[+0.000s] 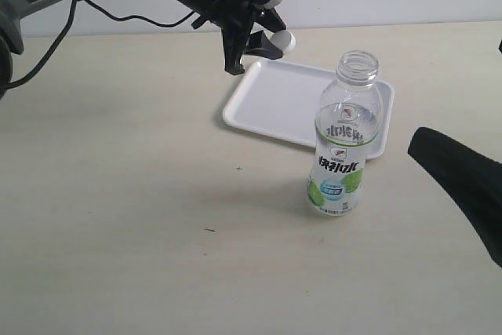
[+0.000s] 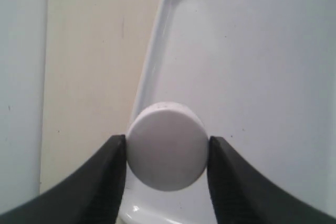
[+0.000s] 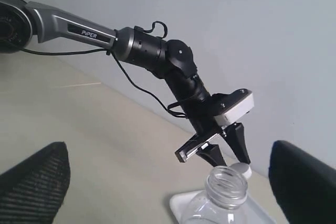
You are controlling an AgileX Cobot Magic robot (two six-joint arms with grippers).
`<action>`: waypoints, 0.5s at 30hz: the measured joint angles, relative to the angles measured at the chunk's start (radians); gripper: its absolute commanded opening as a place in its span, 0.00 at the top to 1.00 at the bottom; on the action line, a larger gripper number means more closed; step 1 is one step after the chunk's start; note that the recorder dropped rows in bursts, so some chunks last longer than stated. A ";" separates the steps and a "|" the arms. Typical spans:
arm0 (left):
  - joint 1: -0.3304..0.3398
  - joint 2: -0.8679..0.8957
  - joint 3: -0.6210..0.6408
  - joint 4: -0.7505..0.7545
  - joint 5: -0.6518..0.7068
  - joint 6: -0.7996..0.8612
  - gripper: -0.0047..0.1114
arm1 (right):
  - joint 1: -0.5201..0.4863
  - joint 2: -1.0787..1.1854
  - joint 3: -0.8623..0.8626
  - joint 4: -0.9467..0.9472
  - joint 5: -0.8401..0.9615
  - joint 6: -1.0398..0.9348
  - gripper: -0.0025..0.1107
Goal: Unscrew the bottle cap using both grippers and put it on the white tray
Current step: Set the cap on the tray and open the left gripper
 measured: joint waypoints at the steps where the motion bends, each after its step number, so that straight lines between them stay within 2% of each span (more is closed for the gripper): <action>1: 0.000 0.008 -0.004 0.000 0.000 0.021 0.96 | 0.000 0.000 0.000 -0.003 0.000 0.004 0.12; 15: 0.000 0.057 -0.008 0.122 -0.092 0.218 0.96 | 0.000 0.000 0.000 -0.019 -0.004 0.012 0.12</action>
